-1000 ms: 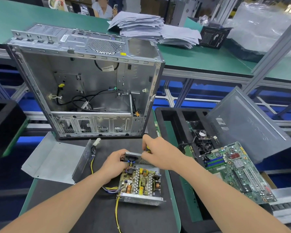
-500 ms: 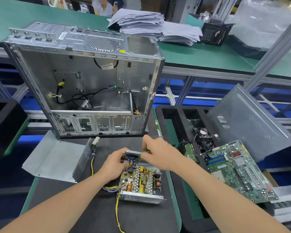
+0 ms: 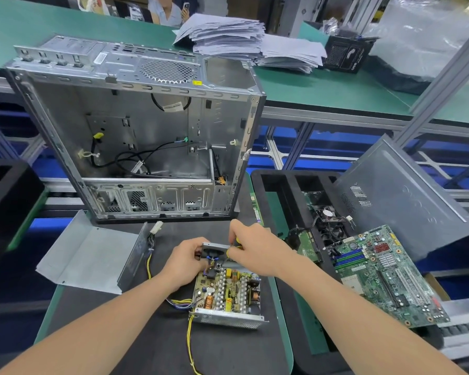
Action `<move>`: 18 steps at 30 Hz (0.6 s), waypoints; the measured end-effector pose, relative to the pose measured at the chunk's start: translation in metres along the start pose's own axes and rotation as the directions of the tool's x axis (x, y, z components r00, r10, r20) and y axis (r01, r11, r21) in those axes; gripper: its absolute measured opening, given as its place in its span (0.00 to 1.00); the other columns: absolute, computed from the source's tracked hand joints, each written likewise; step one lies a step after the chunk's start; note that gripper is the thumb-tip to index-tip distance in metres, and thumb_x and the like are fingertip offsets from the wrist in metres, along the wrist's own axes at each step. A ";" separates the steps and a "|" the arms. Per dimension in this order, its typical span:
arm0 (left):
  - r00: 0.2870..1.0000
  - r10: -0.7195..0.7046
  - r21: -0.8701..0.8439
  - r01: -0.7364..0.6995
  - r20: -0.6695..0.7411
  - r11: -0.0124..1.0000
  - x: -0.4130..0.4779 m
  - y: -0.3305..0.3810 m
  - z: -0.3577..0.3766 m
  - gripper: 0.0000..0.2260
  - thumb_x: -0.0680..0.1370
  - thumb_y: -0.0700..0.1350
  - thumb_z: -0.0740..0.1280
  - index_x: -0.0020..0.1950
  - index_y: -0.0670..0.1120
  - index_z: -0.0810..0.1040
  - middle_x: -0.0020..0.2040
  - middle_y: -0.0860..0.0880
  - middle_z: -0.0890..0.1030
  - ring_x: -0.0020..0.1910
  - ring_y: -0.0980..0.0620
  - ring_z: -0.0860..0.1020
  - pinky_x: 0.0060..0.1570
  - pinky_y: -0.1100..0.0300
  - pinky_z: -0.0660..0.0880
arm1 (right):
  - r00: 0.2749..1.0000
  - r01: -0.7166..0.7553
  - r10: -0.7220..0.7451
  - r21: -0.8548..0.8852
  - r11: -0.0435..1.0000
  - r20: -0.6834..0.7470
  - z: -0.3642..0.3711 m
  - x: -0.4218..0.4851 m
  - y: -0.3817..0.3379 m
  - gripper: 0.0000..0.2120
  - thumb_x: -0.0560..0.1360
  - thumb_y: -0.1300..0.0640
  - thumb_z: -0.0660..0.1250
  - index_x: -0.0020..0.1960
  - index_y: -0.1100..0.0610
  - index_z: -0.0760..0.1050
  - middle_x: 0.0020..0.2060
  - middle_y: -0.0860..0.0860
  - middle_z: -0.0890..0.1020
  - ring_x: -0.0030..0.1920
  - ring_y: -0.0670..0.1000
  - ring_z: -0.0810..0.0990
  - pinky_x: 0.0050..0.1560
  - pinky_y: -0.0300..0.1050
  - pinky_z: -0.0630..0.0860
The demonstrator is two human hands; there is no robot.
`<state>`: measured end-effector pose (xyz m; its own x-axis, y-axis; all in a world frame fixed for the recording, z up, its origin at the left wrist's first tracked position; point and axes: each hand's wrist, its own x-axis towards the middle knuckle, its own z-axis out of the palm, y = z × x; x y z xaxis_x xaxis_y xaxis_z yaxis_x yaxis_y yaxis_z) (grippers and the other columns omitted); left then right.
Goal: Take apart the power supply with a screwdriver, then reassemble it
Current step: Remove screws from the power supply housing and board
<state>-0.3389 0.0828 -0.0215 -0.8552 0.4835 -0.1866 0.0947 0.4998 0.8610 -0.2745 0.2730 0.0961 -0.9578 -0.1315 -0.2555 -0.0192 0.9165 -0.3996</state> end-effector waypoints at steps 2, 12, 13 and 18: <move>1.000 -0.005 -0.012 0.005 -0.017 1.000 0.001 0.001 0.001 0.16 0.73 0.33 0.73 0.46 0.55 0.83 0.40 0.60 0.86 0.40 0.67 0.81 0.41 0.71 0.71 | 1.000 0.000 0.000 0.000 1.000 -0.002 0.000 0.000 0.000 0.07 0.81 0.51 0.64 0.52 0.53 0.68 0.35 0.51 0.77 0.32 0.52 0.74 0.31 0.47 0.68; 1.000 -0.015 -0.085 0.017 0.024 0.996 0.002 0.000 0.000 0.16 0.75 0.31 0.72 0.48 0.54 0.83 0.43 0.55 0.87 0.43 0.60 0.82 0.47 0.60 0.74 | 1.000 0.015 -0.015 0.001 1.000 0.000 -0.002 0.000 -0.005 0.07 0.81 0.52 0.64 0.53 0.53 0.67 0.33 0.49 0.75 0.30 0.51 0.72 0.30 0.46 0.66; 0.999 -0.009 -0.105 0.013 0.037 0.994 0.003 -0.001 0.000 0.16 0.75 0.30 0.71 0.48 0.53 0.83 0.43 0.54 0.87 0.44 0.59 0.83 0.48 0.60 0.74 | 1.000 0.013 -0.013 0.001 1.000 0.001 -0.002 0.000 -0.005 0.07 0.81 0.52 0.64 0.53 0.53 0.67 0.33 0.49 0.75 0.31 0.51 0.72 0.30 0.46 0.65; 0.996 -0.006 -0.176 0.021 0.088 0.984 0.001 -0.002 -0.003 0.16 0.77 0.27 0.69 0.51 0.49 0.82 0.46 0.50 0.87 0.48 0.54 0.83 0.52 0.59 0.76 | 1.000 0.004 -0.004 -0.001 1.000 0.019 -0.003 0.002 -0.005 0.07 0.82 0.52 0.64 0.53 0.53 0.67 0.34 0.49 0.74 0.30 0.50 0.72 0.30 0.46 0.63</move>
<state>-0.3417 0.0806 -0.0221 -0.8076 0.5419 -0.2325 -0.0147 0.3757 0.9266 -0.2774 0.2694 0.1004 -0.9521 -0.1421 -0.2708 -0.0232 0.9165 -0.3993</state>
